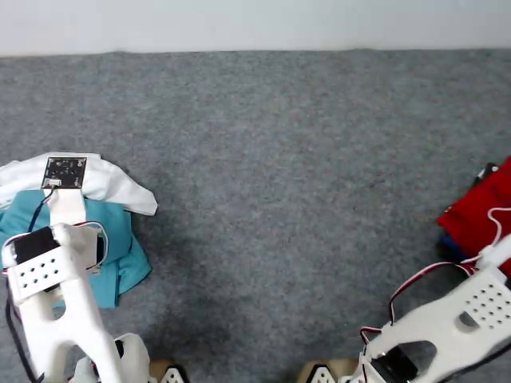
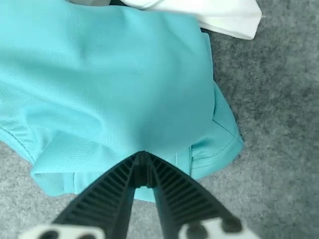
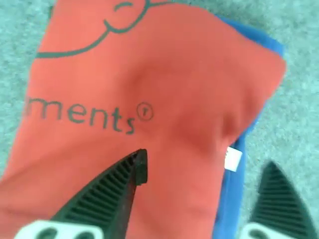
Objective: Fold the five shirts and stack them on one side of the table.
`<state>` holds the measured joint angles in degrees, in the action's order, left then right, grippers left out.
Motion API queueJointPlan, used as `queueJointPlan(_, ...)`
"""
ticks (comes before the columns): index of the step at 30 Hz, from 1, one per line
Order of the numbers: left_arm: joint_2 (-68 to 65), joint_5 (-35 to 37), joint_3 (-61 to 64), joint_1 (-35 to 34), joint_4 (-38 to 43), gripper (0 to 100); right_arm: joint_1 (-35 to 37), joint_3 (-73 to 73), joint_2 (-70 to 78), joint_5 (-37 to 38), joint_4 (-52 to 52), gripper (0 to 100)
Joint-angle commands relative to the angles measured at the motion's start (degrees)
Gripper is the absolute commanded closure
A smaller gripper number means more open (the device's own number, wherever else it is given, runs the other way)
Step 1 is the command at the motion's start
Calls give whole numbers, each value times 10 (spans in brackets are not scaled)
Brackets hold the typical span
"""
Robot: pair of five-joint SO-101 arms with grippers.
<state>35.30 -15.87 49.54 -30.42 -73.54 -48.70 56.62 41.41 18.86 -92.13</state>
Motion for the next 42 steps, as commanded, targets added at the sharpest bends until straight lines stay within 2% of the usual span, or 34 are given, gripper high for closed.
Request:
queueJointPlan(1, 10, -4, -2, 3, -1, 998, 6, 111, -6, 4, -76, 626)
queueJointPlan(5, 10, -4, -2, 3, 0, 998, 22, 142, -7, 0, -104, 629)
queueJointPlan(7, 10, -4, -2, 3, 0, 998, 26, 141, -1, -15, -98, 665)
queueJointPlan(9, 10, -4, -2, 3, 0, 998, 29, 142, 16, -22, -86, 745)
queueJointPlan(13, 10, -4, -2, 3, -1, 998, 27, 144, 59, -22, -43, 998)
queueJointPlan(15, 10, -4, -2, 3, -1, 998, 18, 144, 75, -23, -22, 957)
queueJointPlan(18, 10, -4, -2, 3, -1, 998, 11, 144, 87, -20, 14, 993)
queueJointPlan(23, 9, -4, -2, 3, 0, 998, -6, 142, 109, -18, 64, 985)
queueJointPlan(32, 9, -4, -2, 3, 0, 998, -25, 145, 233, -18, 168, 985)
queueJointPlan(35, 9, -4, -2, 3, 0, 998, -22, 163, 233, -18, 159, 985)
queueJointPlan(42, 9, -4, -2, 4, 9, 998, -1, 303, 215, -19, 58, 985)
